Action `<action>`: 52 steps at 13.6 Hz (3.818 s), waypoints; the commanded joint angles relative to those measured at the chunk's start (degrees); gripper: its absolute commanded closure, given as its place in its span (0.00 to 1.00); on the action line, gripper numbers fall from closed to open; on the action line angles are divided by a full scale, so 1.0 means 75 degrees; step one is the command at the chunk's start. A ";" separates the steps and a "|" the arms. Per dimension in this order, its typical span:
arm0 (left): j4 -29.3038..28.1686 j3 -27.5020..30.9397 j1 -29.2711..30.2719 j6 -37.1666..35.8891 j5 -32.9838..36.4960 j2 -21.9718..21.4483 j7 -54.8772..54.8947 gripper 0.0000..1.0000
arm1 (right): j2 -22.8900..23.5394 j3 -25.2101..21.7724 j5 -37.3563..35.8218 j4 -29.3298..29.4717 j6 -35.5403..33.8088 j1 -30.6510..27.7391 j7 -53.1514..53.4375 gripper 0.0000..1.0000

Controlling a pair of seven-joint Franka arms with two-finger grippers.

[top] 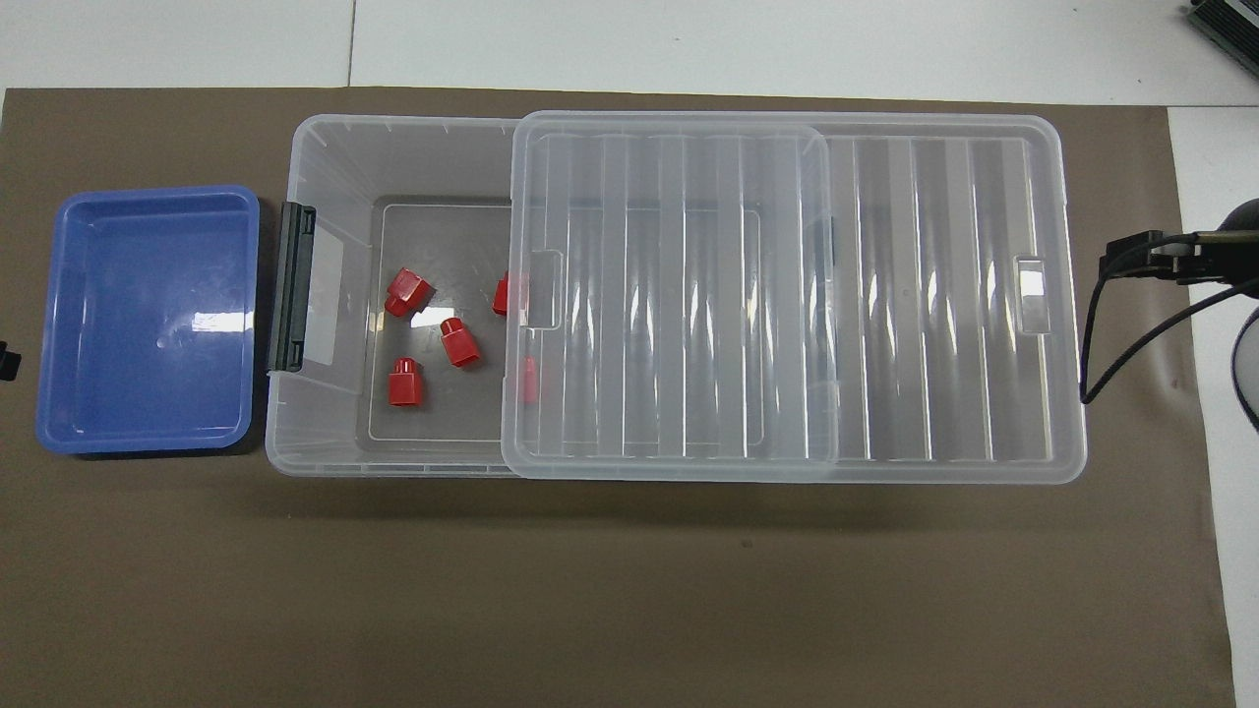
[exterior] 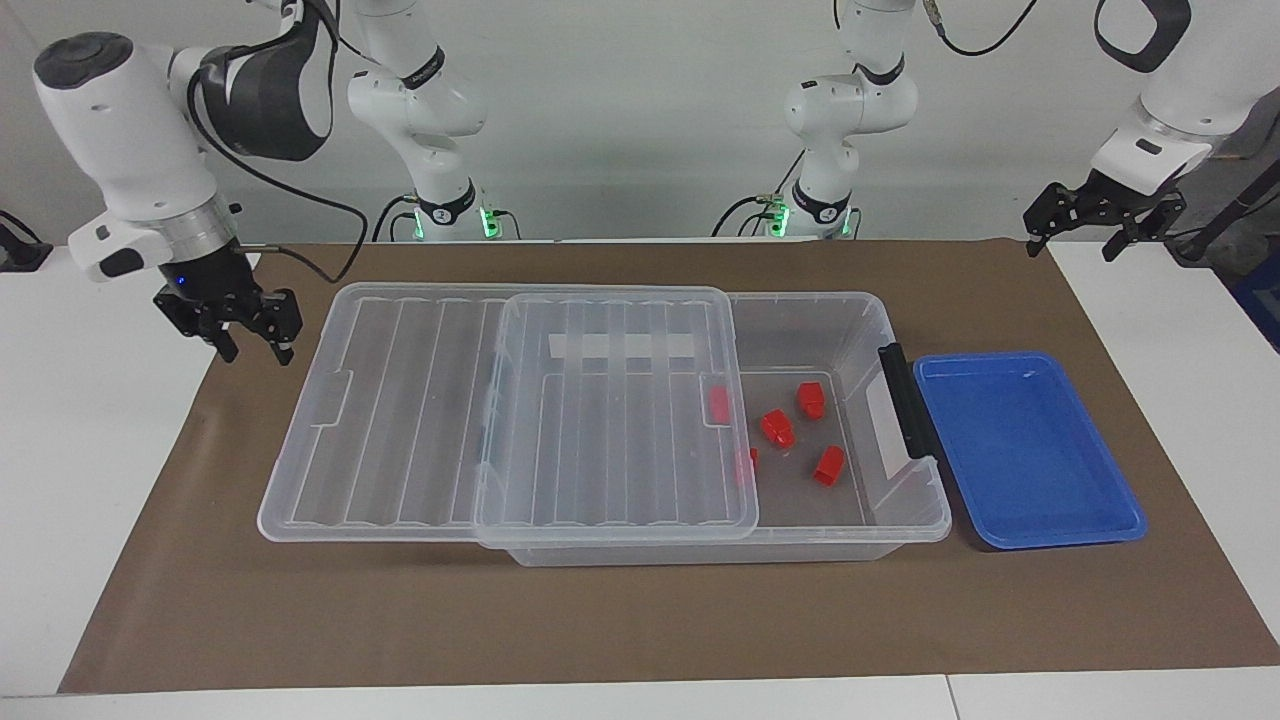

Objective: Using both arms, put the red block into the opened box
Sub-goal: 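Reach the lid edge with the right gripper while the left gripper retracts, then slide the clear lid closed over the box with the right gripper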

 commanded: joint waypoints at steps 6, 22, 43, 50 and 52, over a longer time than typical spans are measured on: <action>0.0233 -0.0016 -0.1485 0.0210 0.0168 0.0214 0.0090 0.00 | 0.0596 0.0060 0.0091 -0.0339 0.0659 -0.0282 -0.0516 0.53; 0.0809 0.0162 -0.2239 0.0043 -0.0242 0.0802 -0.2477 0.00 | 0.0549 0.0130 0.0091 -0.0493 0.0682 0.0713 -0.0422 0.93; 0.0610 0.0267 -0.2133 0.0373 -0.0242 0.0649 -0.2512 0.00 | 0.0478 0.0259 0.0406 -0.0528 0.0671 0.2542 0.1230 0.89; 0.0610 0.0267 -0.2133 0.0373 -0.0242 0.0649 -0.2512 0.00 | 0.0478 0.0294 0.0419 -0.0458 0.0577 0.2531 0.1230 0.84; 0.0610 0.0267 -0.2133 0.0373 -0.0242 0.0649 -0.2512 0.00 | 0.0327 0.0282 0.0419 -0.0458 0.0519 0.2414 0.1242 0.76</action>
